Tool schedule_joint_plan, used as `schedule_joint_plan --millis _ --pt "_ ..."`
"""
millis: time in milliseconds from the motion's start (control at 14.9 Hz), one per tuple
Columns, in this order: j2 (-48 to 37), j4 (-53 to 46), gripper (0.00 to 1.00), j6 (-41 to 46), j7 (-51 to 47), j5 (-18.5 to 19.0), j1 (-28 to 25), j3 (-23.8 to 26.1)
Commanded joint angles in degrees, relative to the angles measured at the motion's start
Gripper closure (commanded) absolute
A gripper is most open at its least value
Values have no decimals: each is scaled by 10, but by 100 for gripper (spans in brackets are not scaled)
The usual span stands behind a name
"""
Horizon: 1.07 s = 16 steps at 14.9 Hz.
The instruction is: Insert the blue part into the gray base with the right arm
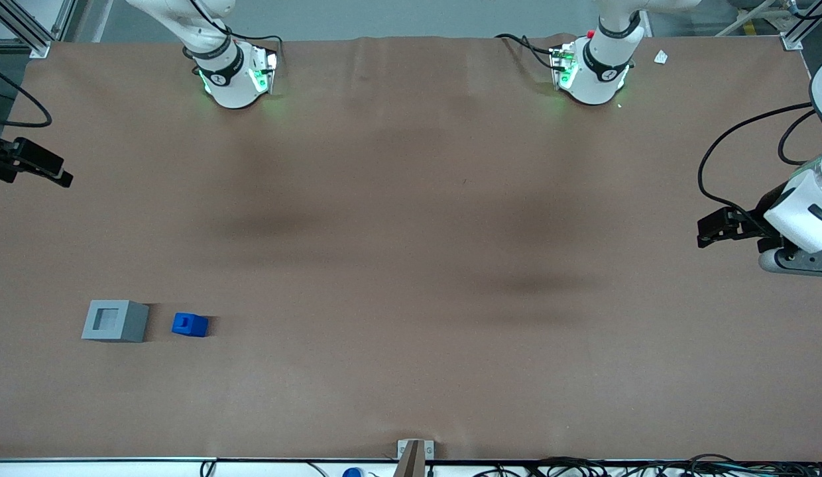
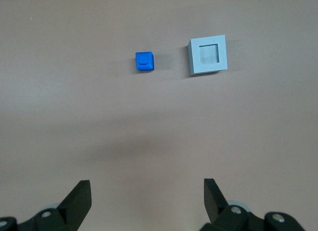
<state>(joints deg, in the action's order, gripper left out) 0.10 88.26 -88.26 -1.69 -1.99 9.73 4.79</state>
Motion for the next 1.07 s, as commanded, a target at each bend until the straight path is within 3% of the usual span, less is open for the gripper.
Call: schedule_joint_plan --millis 0,604,1006 --pt "2 -4 0 3 -4 -5 2 3" --pt "20 15 0 -9 -6 -6 -1 3" --pt "168 18 0 -171 -6 -7 -1 3"
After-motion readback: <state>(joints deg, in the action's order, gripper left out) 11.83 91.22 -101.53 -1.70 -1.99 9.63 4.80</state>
